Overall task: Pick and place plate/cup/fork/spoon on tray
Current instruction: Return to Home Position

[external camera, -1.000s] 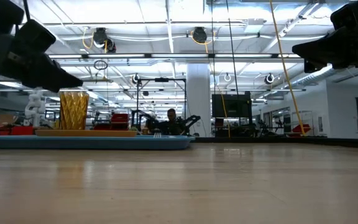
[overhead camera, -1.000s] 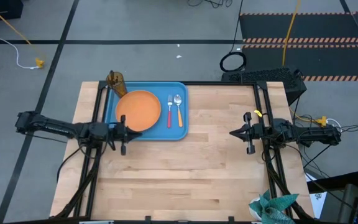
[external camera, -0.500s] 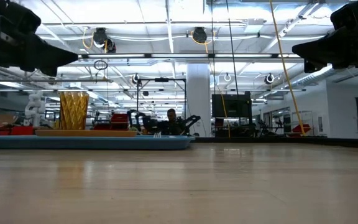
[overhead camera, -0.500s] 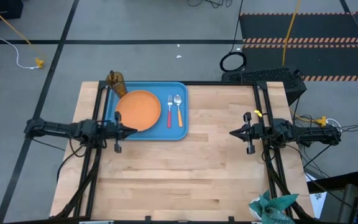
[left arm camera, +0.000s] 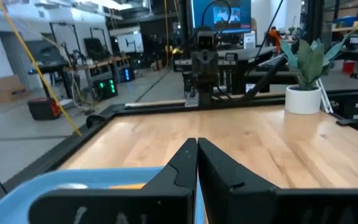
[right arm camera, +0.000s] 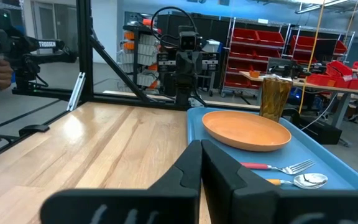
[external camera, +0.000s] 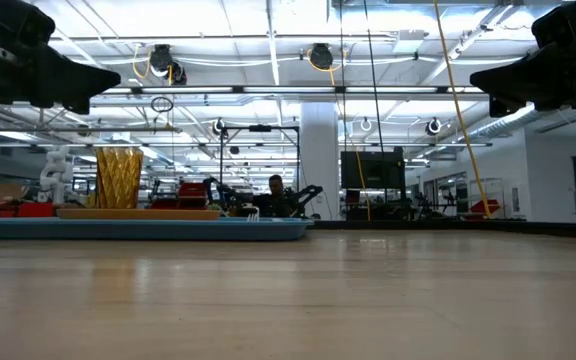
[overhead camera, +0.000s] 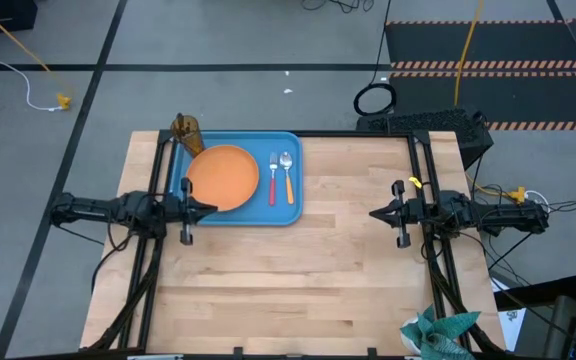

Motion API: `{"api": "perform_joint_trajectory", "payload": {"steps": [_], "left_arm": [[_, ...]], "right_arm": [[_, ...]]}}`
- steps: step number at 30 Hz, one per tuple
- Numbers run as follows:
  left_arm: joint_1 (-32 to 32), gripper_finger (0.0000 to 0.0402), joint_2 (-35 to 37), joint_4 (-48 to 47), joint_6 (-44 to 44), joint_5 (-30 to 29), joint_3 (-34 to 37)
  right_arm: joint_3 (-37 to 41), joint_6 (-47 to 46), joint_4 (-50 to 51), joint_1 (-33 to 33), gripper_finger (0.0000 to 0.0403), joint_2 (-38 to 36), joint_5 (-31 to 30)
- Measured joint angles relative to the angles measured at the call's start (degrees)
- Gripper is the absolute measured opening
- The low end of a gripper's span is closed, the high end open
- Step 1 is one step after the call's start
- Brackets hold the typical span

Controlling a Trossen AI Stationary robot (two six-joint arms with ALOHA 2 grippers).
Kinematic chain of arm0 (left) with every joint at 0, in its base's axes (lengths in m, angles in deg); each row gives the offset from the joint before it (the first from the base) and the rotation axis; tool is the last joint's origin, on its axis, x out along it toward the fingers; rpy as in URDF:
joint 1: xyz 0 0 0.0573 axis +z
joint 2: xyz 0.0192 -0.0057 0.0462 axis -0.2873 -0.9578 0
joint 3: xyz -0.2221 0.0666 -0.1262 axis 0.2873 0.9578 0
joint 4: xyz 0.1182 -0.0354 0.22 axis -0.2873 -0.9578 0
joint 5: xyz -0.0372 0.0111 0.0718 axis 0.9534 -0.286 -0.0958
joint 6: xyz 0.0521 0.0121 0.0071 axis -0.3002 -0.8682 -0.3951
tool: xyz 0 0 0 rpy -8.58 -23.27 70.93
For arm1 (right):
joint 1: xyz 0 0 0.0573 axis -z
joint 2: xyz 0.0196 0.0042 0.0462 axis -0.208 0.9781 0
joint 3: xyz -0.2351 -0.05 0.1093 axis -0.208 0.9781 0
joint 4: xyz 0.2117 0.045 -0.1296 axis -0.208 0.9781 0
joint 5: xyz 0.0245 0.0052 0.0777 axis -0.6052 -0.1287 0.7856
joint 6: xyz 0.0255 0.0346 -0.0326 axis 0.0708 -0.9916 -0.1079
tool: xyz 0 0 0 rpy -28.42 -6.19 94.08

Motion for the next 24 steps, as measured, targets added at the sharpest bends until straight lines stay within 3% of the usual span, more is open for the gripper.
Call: {"api": "perform_joint_trajectory", "payload": {"steps": [24], "left_arm": [[0.00, 0.0017, 0.00, 0.02, -1.49, 2.51, 0.27]], "right_arm": [[0.00, 0.00, 0.01, 0.01, 0.0000, -0.01, 0.00]]}}
